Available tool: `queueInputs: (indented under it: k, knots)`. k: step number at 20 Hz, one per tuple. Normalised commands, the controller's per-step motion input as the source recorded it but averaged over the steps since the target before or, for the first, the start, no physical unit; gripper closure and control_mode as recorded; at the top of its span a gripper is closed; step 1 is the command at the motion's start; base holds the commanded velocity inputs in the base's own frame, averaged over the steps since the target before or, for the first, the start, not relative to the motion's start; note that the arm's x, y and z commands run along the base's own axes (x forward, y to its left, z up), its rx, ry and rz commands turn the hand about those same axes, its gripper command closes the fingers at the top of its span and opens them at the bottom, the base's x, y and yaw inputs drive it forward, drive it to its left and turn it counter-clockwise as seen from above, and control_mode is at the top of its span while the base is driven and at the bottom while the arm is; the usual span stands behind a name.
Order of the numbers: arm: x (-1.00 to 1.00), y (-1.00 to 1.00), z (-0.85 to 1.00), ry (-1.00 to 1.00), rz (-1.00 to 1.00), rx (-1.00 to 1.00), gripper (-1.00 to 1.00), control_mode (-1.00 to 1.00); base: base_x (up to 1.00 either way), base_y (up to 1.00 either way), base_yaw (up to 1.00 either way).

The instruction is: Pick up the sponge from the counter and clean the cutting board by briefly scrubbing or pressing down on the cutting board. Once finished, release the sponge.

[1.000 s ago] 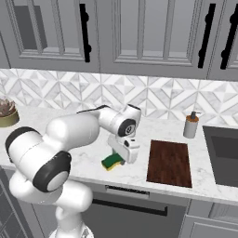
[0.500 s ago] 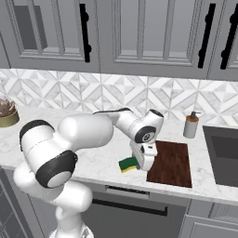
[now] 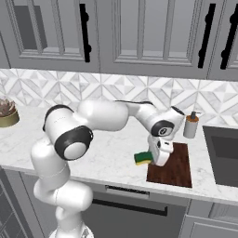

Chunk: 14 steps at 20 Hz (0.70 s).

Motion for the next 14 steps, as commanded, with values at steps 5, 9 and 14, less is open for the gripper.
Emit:
queueInputs:
  k: [5,9,14]
  knots:
    - [0.32,-0.26,-0.01,-0.06,-0.13,0.01,1.00,-1.00,0.00,0.00,0.00]
    - [0.50,-0.21,-0.04,-0.03,-0.12,0.00,1.00,-1.00,0.00,0.00,0.00]
    - [0.52,-0.33,0.00,0.00,0.00,0.00,1.00,-1.00,0.00,0.00,0.00]
